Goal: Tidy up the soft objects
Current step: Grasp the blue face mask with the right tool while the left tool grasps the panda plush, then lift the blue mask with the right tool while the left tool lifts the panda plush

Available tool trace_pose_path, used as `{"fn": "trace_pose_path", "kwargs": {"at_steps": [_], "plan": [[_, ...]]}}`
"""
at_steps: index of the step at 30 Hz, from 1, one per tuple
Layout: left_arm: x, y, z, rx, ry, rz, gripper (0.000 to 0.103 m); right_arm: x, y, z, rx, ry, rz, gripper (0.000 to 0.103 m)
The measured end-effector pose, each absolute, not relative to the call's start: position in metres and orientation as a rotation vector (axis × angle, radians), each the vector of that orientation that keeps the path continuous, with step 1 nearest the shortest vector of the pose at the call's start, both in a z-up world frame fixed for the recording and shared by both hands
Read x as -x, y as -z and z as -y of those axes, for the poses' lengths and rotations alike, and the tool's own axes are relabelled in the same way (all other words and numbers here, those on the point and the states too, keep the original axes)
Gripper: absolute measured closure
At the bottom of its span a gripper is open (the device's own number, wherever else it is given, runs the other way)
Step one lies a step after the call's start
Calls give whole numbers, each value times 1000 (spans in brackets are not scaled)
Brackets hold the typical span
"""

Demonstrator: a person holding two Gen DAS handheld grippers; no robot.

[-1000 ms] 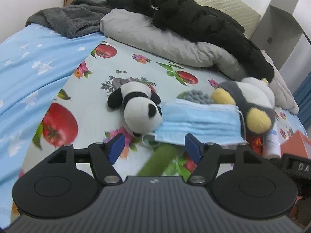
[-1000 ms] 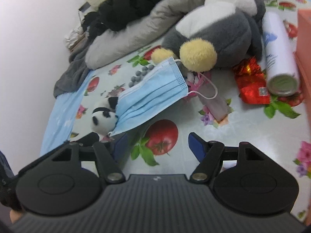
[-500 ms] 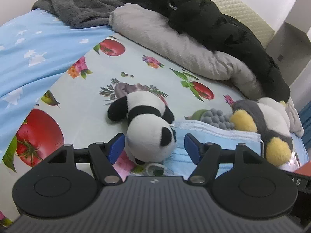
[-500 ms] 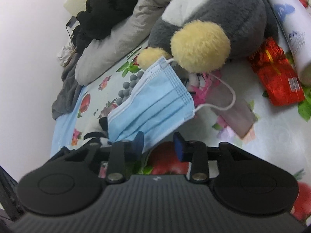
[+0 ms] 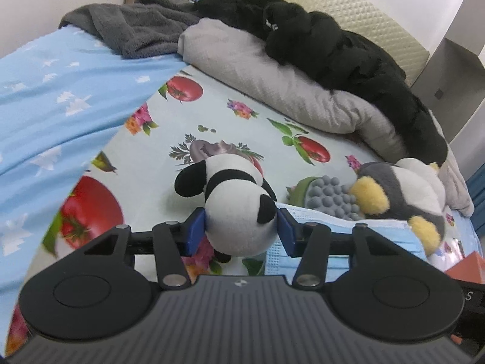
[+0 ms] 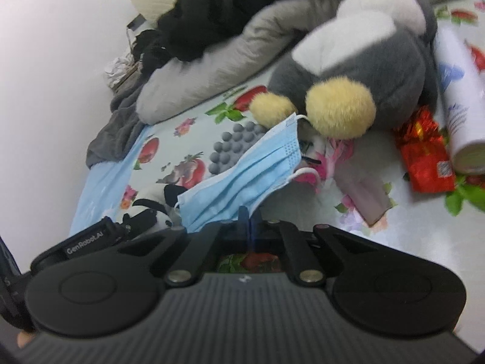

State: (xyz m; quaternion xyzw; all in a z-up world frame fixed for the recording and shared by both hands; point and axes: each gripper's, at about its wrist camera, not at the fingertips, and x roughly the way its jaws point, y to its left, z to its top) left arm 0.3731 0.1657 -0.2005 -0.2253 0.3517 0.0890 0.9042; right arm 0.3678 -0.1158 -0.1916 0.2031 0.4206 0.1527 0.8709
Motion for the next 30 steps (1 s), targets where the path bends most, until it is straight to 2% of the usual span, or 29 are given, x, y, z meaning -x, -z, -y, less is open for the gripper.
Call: {"fn": "trace_pose_path", "kwargs": {"at_steps": [17,23,30], "plan": [[-243,128,-113,393,-100,-700,47,-250,136,152,-380,-290,-860,99],[-191,130,-96,361,-91,-734,46,-206,134,162,-378,-290,-887,99],[-138,160,-85,336,-97,-818,46,-161,154,174,-366,-288,-968,99]]}}
